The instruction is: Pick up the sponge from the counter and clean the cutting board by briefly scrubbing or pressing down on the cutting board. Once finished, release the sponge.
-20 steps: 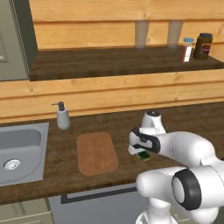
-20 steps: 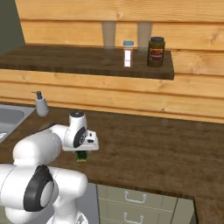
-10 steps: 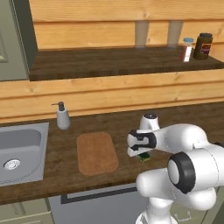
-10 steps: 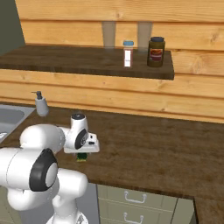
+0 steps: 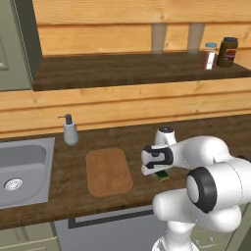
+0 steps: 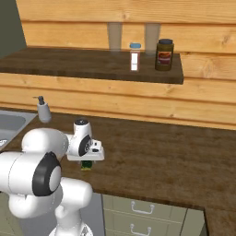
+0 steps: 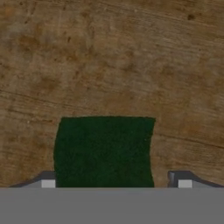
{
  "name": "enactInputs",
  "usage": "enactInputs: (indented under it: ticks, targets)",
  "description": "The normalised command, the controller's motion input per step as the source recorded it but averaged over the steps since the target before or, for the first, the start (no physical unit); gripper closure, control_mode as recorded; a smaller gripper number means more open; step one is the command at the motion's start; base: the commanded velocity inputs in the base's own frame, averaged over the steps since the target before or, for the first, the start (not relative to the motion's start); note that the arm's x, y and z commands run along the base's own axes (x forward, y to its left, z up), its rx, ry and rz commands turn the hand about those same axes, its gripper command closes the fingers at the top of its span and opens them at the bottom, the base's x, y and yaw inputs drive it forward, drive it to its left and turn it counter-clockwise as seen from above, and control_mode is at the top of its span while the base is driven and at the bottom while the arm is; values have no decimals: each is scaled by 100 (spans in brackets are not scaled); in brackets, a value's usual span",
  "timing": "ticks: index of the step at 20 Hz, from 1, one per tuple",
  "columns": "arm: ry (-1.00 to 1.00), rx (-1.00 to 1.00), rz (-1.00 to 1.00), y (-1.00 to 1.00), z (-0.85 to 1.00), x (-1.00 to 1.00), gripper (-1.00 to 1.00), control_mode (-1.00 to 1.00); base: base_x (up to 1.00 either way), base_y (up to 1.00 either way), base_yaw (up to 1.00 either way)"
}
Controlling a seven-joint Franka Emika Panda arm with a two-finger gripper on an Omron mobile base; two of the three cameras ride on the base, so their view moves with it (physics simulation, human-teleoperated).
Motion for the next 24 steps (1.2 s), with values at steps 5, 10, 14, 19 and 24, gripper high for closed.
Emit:
enactInputs:
  ticks: [5, 10, 14, 19, 24]
  targets:
    - [0, 0, 0, 0, -18, 0, 100, -100, 0, 0, 0]
    - [-1, 0, 0, 2, 3, -9, 100, -100, 0, 0, 0]
    - [-7, -1, 0, 22, 38, -16, 100, -100, 0, 0, 0]
    - [-7, -5, 2, 58, 40, -5, 100, -100, 0, 0, 0]
    - [-2, 0, 0, 78, 3, 0, 100, -100, 0, 0, 0]
